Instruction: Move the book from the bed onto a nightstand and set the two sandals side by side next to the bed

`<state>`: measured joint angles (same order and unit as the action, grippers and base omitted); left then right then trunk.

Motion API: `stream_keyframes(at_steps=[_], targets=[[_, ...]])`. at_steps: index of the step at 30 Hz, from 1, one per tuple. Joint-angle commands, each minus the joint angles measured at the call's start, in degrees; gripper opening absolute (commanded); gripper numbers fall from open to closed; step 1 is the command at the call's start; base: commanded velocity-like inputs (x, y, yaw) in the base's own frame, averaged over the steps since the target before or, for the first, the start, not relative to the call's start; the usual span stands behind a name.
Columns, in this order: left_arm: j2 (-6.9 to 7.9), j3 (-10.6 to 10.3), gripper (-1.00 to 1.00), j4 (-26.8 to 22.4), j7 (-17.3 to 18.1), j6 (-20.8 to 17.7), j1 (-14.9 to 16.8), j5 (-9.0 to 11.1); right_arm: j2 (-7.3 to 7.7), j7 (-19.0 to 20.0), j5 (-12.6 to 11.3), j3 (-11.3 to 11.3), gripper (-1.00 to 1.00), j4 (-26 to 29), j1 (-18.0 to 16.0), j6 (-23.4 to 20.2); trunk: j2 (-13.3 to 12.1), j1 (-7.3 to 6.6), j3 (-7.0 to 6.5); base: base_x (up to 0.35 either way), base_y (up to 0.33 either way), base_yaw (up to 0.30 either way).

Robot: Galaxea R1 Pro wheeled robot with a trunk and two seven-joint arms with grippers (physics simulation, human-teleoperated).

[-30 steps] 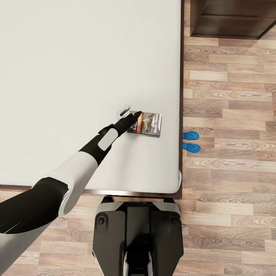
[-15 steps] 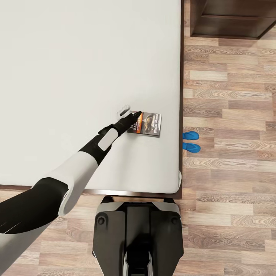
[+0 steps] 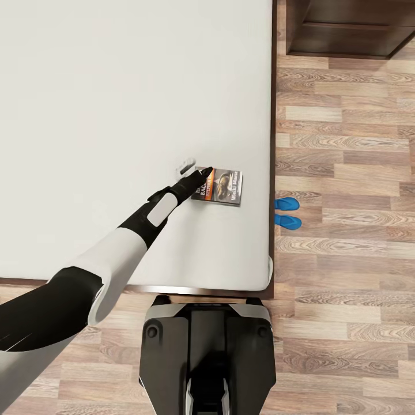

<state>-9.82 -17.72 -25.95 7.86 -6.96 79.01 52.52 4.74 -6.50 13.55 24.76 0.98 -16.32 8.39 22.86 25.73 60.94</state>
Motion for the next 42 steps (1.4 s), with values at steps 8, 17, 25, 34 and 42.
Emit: stream_keyframes(at_steps=[8, 17, 25, 34, 42], targets=[[0.07, 0.0, 1.0, 0.27, -0.31, -0.07, 0.01, 0.04, 0.01, -0.18, 0.6, 0.53, 1.0, -0.1, -0.03, 0.22, 0.06, 0.05, 0.05, 0.0, 0.0, 0.0], [0.07, -0.03, 1.0, 0.21, -0.42, -0.07, 0.01, 0.04, 0.01, -0.18, 0.6, 0.48, 1.0, -0.1, 0.02, 0.22, 0.06, 0.05, 0.05, 0.0, 0.0, 0.0], [0.07, -0.03, 1.0, 0.18, -0.49, -0.07, 0.01, 0.04, 0.01, -0.18, 0.6, 0.47, 1.0, -0.1, -0.02, 0.22, 0.06, 0.05, 0.05, 0.0, 0.0, 0.0], [0.66, -0.07, 1.0, -2.51, -0.8, -0.3, 0.01, 0.04, -0.03, -0.18, 0.6, 0.47, 1.0, -0.1, -0.02, 0.22, 0.06, 0.05, 0.05, 0.0, 0.0, 0.0], [0.94, -0.04, 1.0, -4.78, -0.92, -0.8, 0.0, 0.04, -0.01, -0.18, 0.6, 0.47, 1.0, -0.1, 0.01, 0.22, 0.06, 0.05, 0.05, 0.0, 0.0, 0.0]])
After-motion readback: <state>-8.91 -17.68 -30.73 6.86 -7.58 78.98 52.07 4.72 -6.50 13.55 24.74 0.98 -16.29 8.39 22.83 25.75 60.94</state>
